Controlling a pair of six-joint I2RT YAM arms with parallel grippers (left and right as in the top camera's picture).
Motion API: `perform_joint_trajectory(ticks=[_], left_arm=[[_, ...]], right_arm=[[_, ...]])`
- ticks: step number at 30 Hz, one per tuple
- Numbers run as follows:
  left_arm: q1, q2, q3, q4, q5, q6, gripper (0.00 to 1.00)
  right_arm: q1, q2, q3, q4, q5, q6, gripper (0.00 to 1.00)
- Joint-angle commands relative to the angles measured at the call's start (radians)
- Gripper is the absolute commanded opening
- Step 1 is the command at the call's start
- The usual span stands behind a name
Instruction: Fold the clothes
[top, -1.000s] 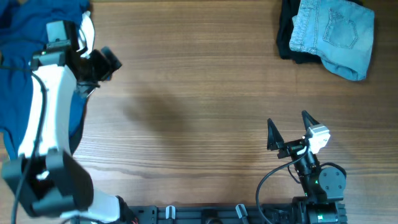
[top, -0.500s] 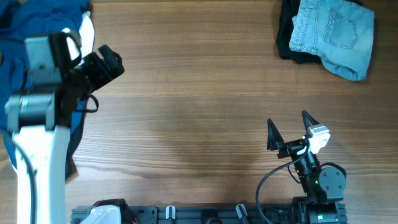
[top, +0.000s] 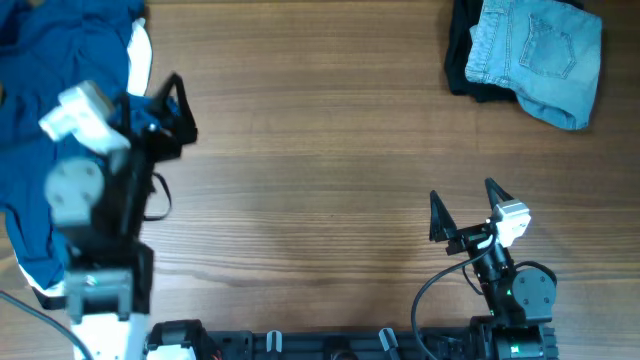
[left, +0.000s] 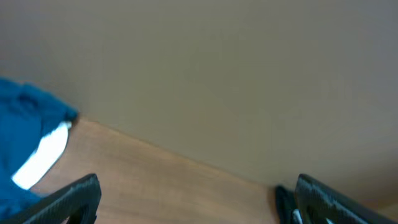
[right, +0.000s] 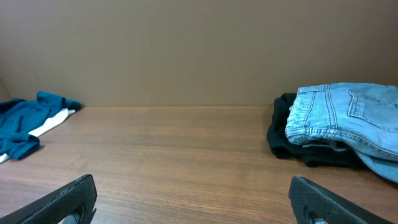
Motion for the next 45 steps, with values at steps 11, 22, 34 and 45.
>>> perform_joint_trajectory(ticks=[11, 22, 34, 45], left_arm=[[0.035, -0.539, -0.673, 0.299, -0.039, 0.088, 1.00], [0.033, -0.725, -0.770, 0.273, -0.047, 0.087, 1.00], [0.031, -0.801, -0.770, 0.089, -0.034, 0.083, 1.00], [0.032, -0.799, -0.770, -0.039, 0.002, 0.084, 1.00]], right_arm=[[0.005, -0.013, -0.003, 0.003, 0.005, 0.017, 1.00], [0.005, -0.013, -0.003, 0.003, 0.005, 0.018, 1.00], [0.005, -0.013, -0.003, 0.003, 0.005, 0.017, 1.00], [0.005, -0.013, -0.003, 0.003, 0.005, 0.017, 1.00]])
